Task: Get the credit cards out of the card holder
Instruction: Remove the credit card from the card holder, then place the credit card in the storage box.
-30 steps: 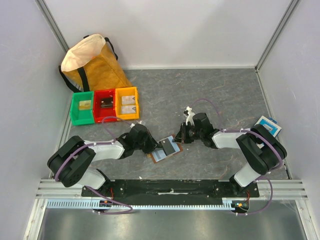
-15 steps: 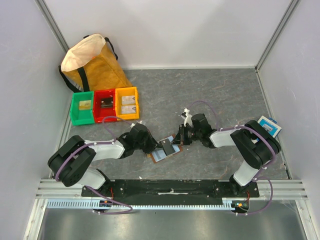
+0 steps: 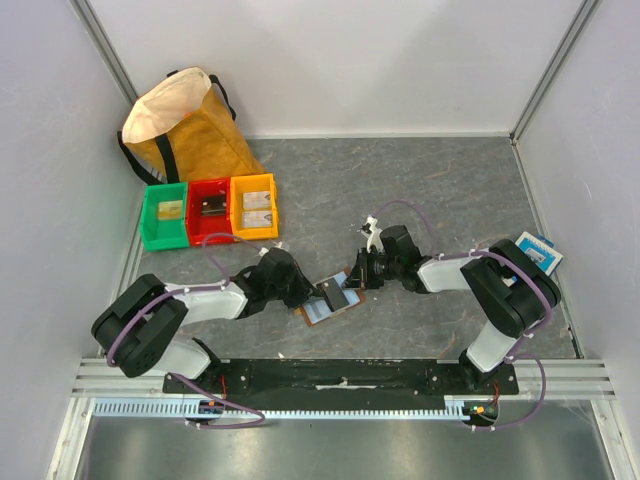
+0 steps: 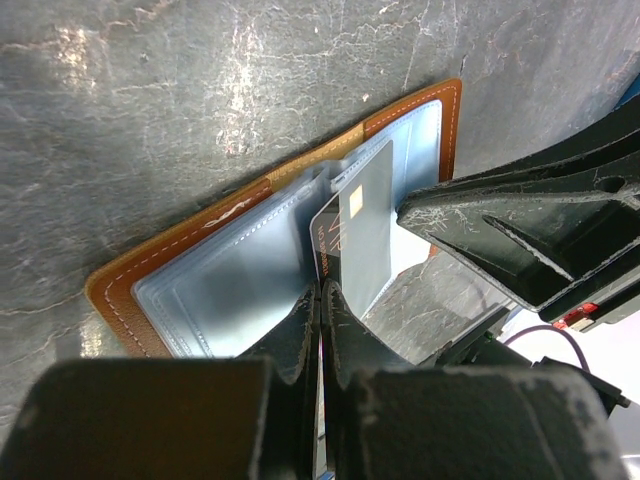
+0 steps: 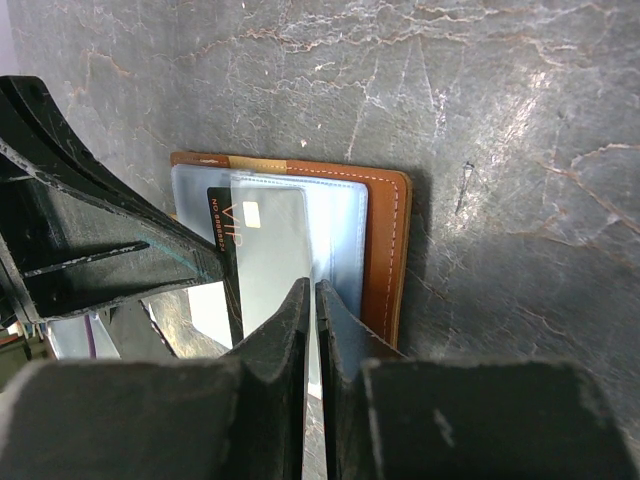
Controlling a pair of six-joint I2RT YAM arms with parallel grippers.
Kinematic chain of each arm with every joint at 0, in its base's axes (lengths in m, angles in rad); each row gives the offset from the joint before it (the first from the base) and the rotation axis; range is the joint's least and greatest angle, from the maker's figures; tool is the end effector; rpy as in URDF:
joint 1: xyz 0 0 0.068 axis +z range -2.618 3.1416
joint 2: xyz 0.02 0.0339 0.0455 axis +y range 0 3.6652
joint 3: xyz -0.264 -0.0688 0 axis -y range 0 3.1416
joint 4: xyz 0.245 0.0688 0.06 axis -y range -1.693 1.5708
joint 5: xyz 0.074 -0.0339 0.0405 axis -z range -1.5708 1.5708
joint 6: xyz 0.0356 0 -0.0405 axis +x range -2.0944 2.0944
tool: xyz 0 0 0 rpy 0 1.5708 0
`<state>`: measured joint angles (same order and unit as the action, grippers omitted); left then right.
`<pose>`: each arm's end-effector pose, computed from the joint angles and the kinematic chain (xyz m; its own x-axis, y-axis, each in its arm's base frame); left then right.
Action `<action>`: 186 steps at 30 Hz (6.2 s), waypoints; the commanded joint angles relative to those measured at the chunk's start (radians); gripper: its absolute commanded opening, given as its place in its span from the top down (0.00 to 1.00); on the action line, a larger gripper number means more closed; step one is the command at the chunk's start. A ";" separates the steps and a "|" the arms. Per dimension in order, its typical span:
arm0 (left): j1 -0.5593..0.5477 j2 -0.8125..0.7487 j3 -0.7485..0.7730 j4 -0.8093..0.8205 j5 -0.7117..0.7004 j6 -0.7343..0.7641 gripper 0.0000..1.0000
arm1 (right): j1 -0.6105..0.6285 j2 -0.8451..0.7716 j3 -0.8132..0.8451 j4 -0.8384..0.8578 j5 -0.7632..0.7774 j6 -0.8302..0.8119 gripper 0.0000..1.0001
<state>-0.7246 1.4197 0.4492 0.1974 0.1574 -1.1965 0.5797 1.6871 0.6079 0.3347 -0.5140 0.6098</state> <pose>0.1807 -0.1674 0.1300 -0.8787 -0.4498 -0.1598 -0.2166 0.6740 -0.7062 0.2384 0.1770 0.1169 -0.9111 -0.0005 -0.4121 -0.3143 0.6474 0.6943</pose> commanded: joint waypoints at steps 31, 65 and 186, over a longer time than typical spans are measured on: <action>0.004 -0.062 -0.027 -0.062 -0.099 -0.035 0.98 | -0.009 0.055 -0.005 -0.129 0.126 -0.061 0.88; 0.005 -0.763 -0.188 0.072 -0.282 -0.015 0.98 | -0.003 -0.402 -0.025 0.147 0.003 0.232 0.17; 0.953 0.447 1.140 -0.845 0.212 1.121 0.98 | 0.189 -0.698 0.018 -0.321 0.310 -0.349 0.02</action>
<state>0.2249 1.8050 1.5093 -0.6567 0.2543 -0.1089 0.7639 0.9726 0.6125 0.0113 -0.2260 0.2871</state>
